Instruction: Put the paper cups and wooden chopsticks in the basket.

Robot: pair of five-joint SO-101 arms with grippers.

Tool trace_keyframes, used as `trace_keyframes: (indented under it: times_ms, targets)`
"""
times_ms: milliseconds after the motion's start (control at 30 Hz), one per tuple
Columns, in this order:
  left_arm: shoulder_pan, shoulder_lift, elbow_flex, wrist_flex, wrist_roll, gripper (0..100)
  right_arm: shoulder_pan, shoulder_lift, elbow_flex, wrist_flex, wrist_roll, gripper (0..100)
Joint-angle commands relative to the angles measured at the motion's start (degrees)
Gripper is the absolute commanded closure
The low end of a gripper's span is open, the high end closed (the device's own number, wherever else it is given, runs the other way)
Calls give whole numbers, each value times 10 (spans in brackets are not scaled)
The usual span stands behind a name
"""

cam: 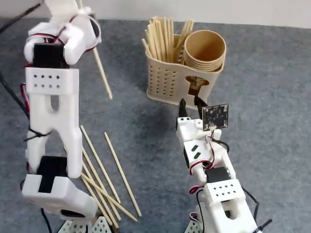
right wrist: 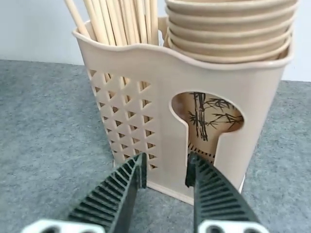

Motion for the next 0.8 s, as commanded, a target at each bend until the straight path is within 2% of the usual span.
trace_keyframes:
  times_ms: [0,233,433,533,767]
  targets:
    - [40,-4,-81,-11,4,994,2,-14,-6,-14,-1,854]
    - [91,-3,-73,-158,4,994,2,-14,-5,-14,-1,854]
    - [145,-3,14,-323,0,994,-4,-14,-3,-14,-1,854]
    - [147,-5,62,-404,-39,994,-4,-14,-3,-14,-1,854]
    - [147,-10,102,-428,-55,994,-4,-14,-3,-14,-1,854]
